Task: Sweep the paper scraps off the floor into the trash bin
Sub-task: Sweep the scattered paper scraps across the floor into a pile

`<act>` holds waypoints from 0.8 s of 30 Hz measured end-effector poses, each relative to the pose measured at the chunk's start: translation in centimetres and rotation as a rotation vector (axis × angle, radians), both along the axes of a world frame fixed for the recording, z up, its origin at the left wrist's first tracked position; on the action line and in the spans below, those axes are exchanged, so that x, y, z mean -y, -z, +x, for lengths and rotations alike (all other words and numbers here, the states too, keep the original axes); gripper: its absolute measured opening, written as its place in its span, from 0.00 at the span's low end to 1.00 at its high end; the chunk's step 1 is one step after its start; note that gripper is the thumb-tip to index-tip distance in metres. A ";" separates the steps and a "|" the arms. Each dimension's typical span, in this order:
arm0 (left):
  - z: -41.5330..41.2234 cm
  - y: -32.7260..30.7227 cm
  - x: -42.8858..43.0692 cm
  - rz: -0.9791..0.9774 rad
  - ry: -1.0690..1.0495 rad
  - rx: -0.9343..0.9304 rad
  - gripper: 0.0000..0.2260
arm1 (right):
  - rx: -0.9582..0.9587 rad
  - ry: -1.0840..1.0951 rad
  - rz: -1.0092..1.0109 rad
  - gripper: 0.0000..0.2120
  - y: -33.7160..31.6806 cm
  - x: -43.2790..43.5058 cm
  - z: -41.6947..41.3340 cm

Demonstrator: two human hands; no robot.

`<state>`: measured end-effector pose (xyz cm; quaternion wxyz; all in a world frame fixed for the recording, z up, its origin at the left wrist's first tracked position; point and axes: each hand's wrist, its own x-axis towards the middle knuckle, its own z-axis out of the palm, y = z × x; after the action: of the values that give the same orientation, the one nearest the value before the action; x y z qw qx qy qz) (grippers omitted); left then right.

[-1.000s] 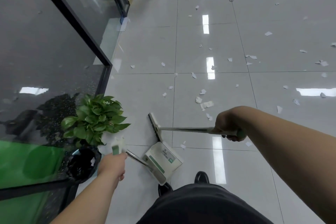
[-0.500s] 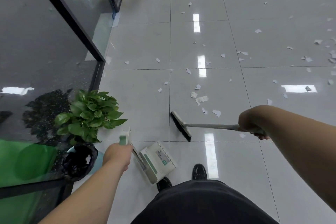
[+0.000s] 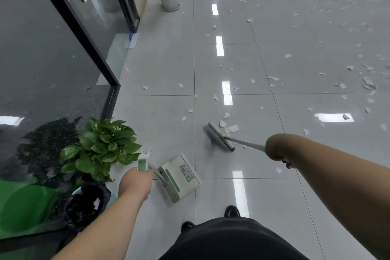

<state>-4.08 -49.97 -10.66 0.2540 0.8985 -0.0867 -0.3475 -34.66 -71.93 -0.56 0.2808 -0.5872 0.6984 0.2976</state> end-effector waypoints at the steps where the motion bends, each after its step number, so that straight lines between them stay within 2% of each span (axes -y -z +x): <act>1: 0.4 0.0 -0.2 -0.016 -0.005 -0.007 0.06 | 0.023 0.020 0.012 0.15 0.8 -0.2 0.2; 3: 1.2 0.0 -0.5 -0.045 -0.026 -0.024 0.06 | 0.030 0.065 0.091 0.13 2.1 -0.4 1.4; 7: 2.5 0.1 -0.8 -0.067 -0.069 -0.049 0.06 | 0.158 0.157 0.166 0.21 4.0 -0.9 4.5; 12: 3.8 -0.5 -0.4 -0.053 -0.094 -0.038 0.04 | 0.295 0.177 0.240 0.22 4.8 -0.6 8.6; 18: 5.0 -0.4 2.2 -0.045 -0.141 -0.016 0.04 | 0.284 0.222 0.337 0.25 7.7 3.6 11.9; 21: 5.6 -0.1 4.3 -0.012 -0.160 -0.008 0.06 | 0.328 0.272 0.355 0.19 9.0 6.9 13.1; 24: 6.5 0.0 7.4 0.055 -0.161 0.004 0.09 | 0.384 0.294 0.361 0.18 9.5 10.5 14.1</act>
<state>2.42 -57.39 -10.64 0.2564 0.9098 -0.0052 -0.3265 -20.54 -82.42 -10.05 0.5476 -0.4659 0.6459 0.2568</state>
